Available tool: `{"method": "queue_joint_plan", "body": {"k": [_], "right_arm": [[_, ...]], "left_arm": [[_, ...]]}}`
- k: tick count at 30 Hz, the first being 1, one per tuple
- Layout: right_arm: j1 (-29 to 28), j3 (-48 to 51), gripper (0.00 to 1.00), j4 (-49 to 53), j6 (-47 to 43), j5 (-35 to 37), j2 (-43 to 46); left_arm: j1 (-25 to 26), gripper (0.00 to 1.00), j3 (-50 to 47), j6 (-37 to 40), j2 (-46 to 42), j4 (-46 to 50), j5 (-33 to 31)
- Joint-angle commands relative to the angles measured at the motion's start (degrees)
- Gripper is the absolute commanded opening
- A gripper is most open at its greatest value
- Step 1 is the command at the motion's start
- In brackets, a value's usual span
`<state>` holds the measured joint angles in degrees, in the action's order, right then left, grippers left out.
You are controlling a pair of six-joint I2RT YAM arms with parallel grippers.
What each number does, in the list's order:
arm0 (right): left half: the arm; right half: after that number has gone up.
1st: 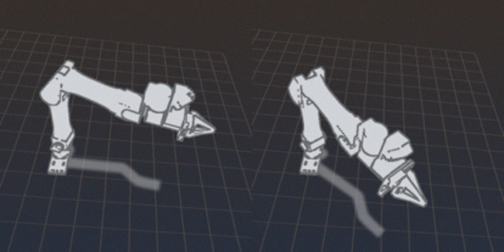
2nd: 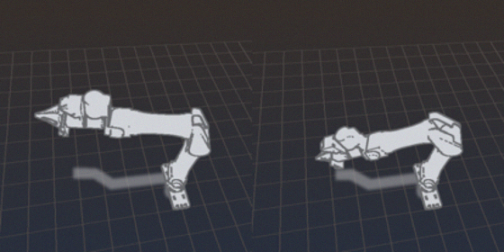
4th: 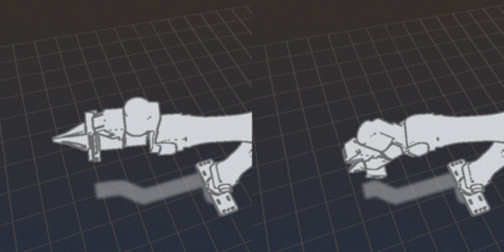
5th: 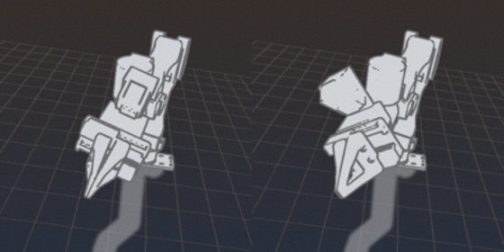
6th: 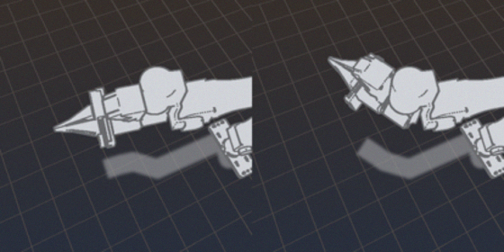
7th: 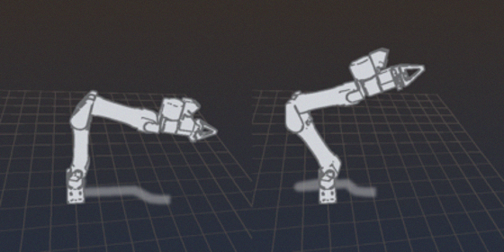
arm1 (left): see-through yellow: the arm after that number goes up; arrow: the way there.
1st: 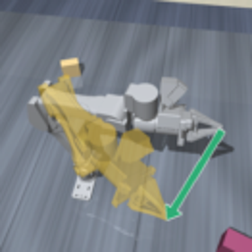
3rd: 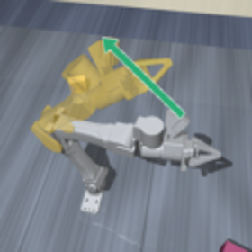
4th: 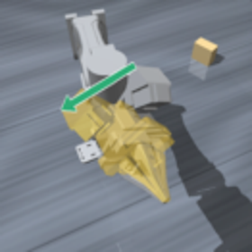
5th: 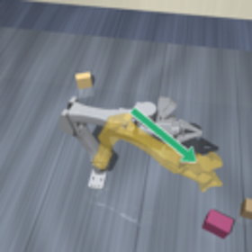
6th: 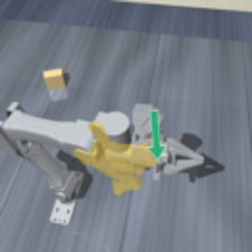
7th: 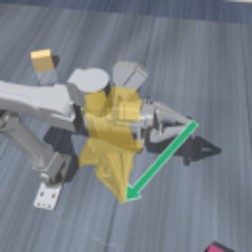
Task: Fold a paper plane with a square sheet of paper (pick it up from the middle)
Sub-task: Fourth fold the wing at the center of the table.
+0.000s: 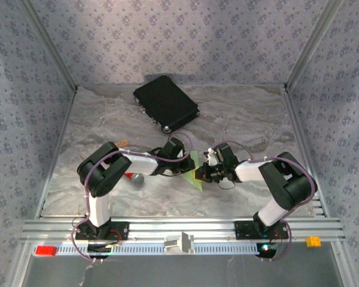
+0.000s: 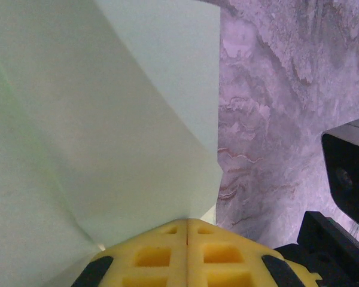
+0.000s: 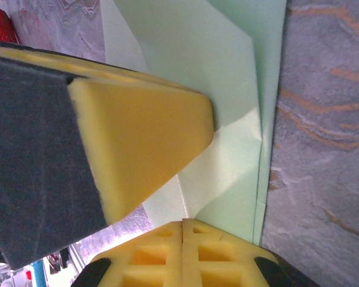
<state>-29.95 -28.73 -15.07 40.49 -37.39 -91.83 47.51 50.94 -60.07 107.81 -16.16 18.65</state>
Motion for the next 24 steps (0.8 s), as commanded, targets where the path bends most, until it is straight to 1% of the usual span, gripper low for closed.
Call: {"method": "queue_joint_plan", "body": {"k": [1, 10, 19, 24], "right_arm": [[0.11, 3.13, 0.0, 7.4, -1.99, 3.24, -2.19], [0.15, 3.25, 0.0, 7.94, -2.7, 3.14, -2.21], [-0.01, 3.76, 0.0, 8.26, -3.37, 2.17, -1.95], [0.0, 4.68, 0.0, 8.74, -3.9, 1.23, -1.44]], "left_arm": [[-1.97, 0.06, 1.23, -0.05, 1.61, 2.75, -2.49], [-4.81, 0.06, 3.36, 1.91, 2.05, 5.23, -2.34], [-7.47, 0.06, 6.52, 4.32, 2.2, 10.54, -4.56], [-8.38, 0.06, 7.05, 4.96, 2.42, 11.59, -5.28]]}}
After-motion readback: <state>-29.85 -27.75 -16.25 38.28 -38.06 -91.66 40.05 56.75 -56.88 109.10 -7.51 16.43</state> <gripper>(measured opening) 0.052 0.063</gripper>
